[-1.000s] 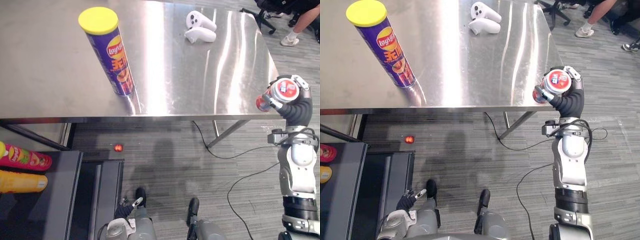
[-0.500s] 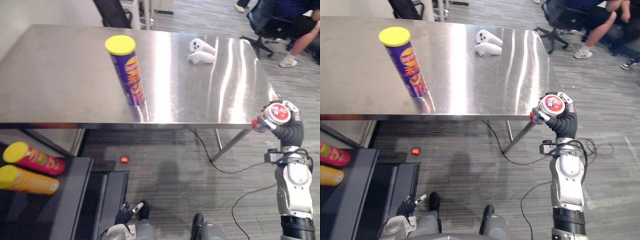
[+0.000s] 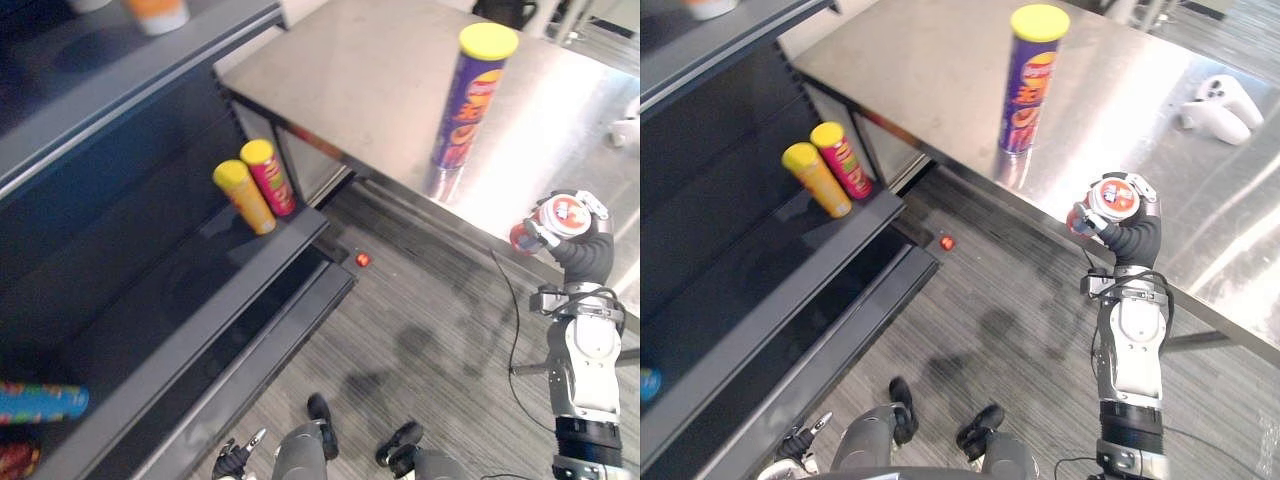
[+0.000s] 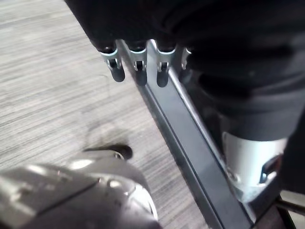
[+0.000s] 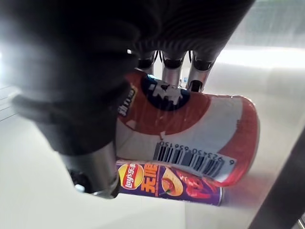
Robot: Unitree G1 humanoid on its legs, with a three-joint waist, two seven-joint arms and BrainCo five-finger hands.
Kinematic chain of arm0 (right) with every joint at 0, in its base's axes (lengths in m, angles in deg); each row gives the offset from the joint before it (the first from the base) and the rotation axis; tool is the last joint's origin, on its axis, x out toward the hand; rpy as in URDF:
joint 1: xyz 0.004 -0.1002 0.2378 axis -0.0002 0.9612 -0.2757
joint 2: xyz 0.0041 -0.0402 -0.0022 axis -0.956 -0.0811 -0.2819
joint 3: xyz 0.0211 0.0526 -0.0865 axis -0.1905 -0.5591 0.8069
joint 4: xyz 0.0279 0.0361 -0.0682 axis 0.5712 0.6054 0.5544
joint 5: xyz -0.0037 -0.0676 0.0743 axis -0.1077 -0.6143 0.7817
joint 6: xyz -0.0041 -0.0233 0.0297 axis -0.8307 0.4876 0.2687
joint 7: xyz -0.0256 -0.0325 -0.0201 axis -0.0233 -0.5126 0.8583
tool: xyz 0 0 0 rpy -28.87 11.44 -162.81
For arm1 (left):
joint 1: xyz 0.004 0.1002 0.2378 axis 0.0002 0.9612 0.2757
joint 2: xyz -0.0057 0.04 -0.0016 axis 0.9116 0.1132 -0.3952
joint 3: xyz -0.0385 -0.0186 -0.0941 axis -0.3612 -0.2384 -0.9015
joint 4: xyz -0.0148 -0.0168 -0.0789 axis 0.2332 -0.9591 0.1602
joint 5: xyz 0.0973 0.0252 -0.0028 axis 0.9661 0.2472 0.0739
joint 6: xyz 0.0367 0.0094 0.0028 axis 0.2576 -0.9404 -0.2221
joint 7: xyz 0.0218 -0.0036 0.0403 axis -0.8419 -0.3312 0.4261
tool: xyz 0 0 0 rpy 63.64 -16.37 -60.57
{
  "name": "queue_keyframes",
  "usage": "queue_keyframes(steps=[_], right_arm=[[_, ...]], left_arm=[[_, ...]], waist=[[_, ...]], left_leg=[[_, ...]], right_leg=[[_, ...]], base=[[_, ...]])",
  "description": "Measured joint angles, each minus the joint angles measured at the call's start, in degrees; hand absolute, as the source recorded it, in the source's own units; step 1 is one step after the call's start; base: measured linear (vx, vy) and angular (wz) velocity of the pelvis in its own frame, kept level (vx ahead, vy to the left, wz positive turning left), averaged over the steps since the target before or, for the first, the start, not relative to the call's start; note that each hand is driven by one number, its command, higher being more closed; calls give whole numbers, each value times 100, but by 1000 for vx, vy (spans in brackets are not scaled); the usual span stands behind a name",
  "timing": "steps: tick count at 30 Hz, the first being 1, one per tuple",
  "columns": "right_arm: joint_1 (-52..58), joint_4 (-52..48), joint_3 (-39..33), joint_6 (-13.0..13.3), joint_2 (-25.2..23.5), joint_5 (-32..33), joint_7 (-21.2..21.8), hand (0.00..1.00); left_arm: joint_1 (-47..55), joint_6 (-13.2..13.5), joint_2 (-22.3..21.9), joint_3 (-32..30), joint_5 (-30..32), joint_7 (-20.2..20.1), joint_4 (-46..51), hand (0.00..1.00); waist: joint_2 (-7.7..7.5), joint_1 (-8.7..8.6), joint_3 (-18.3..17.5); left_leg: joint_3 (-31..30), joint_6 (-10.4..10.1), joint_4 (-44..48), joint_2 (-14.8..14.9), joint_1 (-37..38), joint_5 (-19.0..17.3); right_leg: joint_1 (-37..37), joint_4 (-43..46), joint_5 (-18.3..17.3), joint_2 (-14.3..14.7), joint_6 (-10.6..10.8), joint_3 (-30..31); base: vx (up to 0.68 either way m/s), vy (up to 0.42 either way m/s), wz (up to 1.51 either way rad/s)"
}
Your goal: Put the gum and the chips on the shelf.
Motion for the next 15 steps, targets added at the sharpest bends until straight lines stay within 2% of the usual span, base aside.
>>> queue_keyframes(steps=[1, 3, 5, 6, 10, 13, 15], right_arm=[[34, 1, -39, -1, 0, 0, -1, 100], [278, -2, -394, -43, 3, -1, -30, 100], [305, -2, -482, -60, -40, -2, -52, 100], [348, -8, -477, -69, -78, -7, -42, 100], [360, -103, -445, -72, -84, -126, -64, 100], [361, -80, -337, -105, -131, -127, -213, 100], [361, -79, -329, -121, -186, -130, -259, 100]], left_arm=[[0, -3, -32, 0, 1, 1, -30, 0], [90, -8, -73, -34, 178, 0, -98, 0], [91, -7, -44, -34, 225, 8, -133, 0], [107, -10, -4, -24, 250, 10, -241, 0], [267, -21, 35, 46, 389, 4, -310, 0], [241, -7, 199, 46, 387, 10, -307, 0], [204, -6, 278, 18, 387, 19, -306, 0]], waist=[[14, -32, -7], [211, -95, -116], [218, -140, -94], [136, -167, -94], [80, -160, -74], [-8, -142, -22], [-53, -67, 4]], left_leg=[[46, -62, -59, 10, 88, -8], [182, -337, -1015, -58, 447, 13], [218, -425, -1367, -166, 482, 62], [112, -351, -1633, -374, 501, 210], [14, -194, -1964, -752, 635, 264], [-9, -158, -1965, -837, 635, 301], [-7, -144, -1982, -839, 646, 316]], right_leg=[[28, -1, 0, -7, 1, -70], [15, 194, -1, -84, 11, -636], [4, 344, -27, -192, 46, -827], [-9, 542, -24, -414, 51, -976], [21, 962, 42, -883, 142, -1022], [20, 998, 89, -957, 181, -990], [17, 941, 114, -923, 184, -954]], base=[[-109, 54, 104], [-149, 229, 111], [-134, 191, 80], [-115, 147, 63], [-104, 188, 29], [-48, 101, 5], [-17, 33, -3]])
